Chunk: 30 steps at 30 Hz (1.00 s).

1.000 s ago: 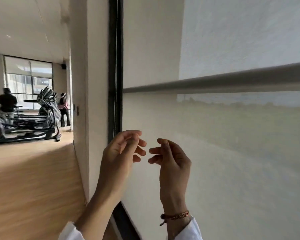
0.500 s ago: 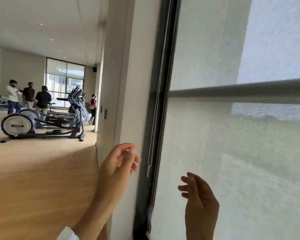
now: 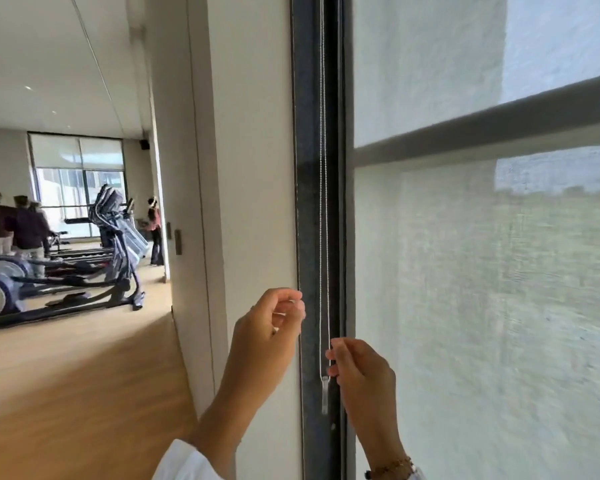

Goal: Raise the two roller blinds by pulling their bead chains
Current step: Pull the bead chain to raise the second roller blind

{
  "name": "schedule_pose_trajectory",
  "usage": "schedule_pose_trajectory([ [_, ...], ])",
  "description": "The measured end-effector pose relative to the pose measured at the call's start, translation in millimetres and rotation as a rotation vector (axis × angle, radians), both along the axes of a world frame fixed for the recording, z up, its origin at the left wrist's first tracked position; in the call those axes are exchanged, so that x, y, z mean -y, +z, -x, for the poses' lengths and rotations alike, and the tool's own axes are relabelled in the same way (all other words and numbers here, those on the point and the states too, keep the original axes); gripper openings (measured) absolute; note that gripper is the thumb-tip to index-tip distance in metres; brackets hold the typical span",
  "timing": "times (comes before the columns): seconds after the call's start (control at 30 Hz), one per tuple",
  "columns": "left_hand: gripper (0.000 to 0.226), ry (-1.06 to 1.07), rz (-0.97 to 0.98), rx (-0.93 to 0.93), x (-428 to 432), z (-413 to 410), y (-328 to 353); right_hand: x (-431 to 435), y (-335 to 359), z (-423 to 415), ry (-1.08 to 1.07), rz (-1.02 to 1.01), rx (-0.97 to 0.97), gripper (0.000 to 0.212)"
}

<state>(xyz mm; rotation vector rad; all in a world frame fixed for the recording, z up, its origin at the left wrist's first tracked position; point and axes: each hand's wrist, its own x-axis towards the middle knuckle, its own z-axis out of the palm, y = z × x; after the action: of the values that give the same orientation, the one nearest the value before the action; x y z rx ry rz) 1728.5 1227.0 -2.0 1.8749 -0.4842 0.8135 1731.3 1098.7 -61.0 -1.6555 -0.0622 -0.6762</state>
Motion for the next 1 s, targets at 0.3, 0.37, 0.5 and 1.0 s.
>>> schedule_pose_trajectory([
  [0.3, 0.018, -0.199, 0.059, -0.2, 16.1, -249.2, 49.5, 3.3, 61.1, -283.8, -0.201, -0.051, 0.019, 0.02],
  [0.37, 0.019, -0.259, 0.085, -0.2, 22.0, -278.0, 56.5, 10.7, 69.5, -321.1, -0.248, -0.043, -0.004, 0.027],
  [0.5, 0.019, -0.334, 0.102, -0.177, 32.4, -323.9, 68.1, 14.8, 76.9, -375.2, -0.218, -0.068, -0.052, 0.039],
  [1.0, 0.038, -0.724, 0.297, -0.14, 31.3, -358.3, 107.2, -45.5, 47.7, -323.0, -0.719, 0.152, 0.441, 0.053],
])
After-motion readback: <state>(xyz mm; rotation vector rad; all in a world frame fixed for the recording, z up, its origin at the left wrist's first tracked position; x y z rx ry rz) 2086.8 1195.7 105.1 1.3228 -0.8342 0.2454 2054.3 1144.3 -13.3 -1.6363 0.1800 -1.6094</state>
